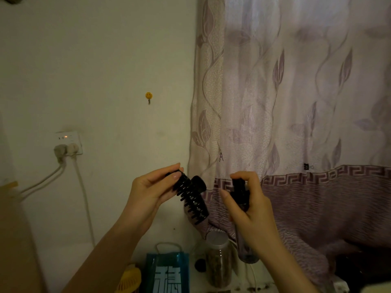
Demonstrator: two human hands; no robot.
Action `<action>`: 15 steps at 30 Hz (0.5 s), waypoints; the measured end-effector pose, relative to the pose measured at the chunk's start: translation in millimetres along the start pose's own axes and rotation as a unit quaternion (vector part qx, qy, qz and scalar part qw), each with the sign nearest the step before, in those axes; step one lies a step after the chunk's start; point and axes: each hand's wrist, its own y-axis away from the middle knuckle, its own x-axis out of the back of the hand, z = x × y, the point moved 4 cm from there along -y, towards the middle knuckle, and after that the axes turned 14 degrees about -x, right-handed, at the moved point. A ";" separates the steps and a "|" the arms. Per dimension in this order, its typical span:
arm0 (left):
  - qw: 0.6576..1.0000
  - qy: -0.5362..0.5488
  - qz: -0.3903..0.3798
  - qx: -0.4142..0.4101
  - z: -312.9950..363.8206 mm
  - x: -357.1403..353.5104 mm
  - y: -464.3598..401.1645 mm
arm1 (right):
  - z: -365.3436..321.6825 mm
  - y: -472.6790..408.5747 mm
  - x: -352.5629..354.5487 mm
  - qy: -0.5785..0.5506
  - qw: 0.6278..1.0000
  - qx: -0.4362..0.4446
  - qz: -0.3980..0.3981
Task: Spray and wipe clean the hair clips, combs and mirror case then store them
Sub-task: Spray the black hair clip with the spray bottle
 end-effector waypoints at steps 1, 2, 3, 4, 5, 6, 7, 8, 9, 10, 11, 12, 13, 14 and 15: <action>1.000 0.001 0.005 -0.003 0.5 0.6 0.2 | 1.3 2.0 0.1 0.001 1.000 -0.001 -0.002; 1.000 0.002 0.010 -0.006 0.9 1.5 0.5 | 2.9 4.1 0.4 0.001 1.000 -0.002 -0.003; 1.000 0.004 0.015 -0.009 1.3 2.4 0.9 | 4.7 6.1 0.7 0.001 1.000 -0.003 -0.004; 1.000 0.006 0.020 -0.011 1.7 3.3 1.3 | 6.3 8.1 1.0 0.000 1.000 -0.004 -0.004; 1.000 0.010 0.025 -0.013 1.9 4.1 1.8 | 7.9 9.9 1.0 0.001 1.000 -0.007 -0.005; 0.999 0.014 0.030 -0.014 2.0 5.0 2.4 | 9.2 11.6 0.6 0.003 1.000 -0.012 -0.006; 0.999 0.018 0.036 -0.013 1.8 5.7 2.9 | 10.3 13.4 0.5 0.008 1.000 -0.016 -0.007; 0.999 0.020 0.041 -0.012 1.4 6.3 3.5 | 11.0 14.6 0.0 0.012 1.000 -0.019 -0.007; 0.999 0.021 0.045 -0.011 1.1 6.9 4.2 | 12.1 15.7 -0.1 0.014 1.000 -0.020 -0.006; 0.999 0.021 0.049 -0.010 0.6 7.6 4.8 | 13.4 16.4 -0.4 0.015 1.000 -0.022 -0.006; 0.998 0.021 0.051 -0.009 0.0 8.4 5.6 | 14.5 16.9 -0.6 0.014 1.000 -0.024 -0.006; 0.998 0.021 0.053 -0.009 -0.7 9.2 6.4 | 15.6 17.2 -0.9 0.013 1.000 -0.025 -0.006; 0.998 0.021 0.053 -0.008 -1.2 10.0 7.2 | 15.9 17.2 -1.2 0.009 1.000 -0.027 -0.006; 0.998 0.020 0.053 -0.008 -1.7 10.8 8.1 | 16.0 17.4 -1.3 0.003 1.000 -0.030 -0.007; 0.998 0.020 0.053 -0.008 -2.2 11.4 8.9 | 15.8 17.4 -1.6 -0.007 0.999 -0.035 -0.008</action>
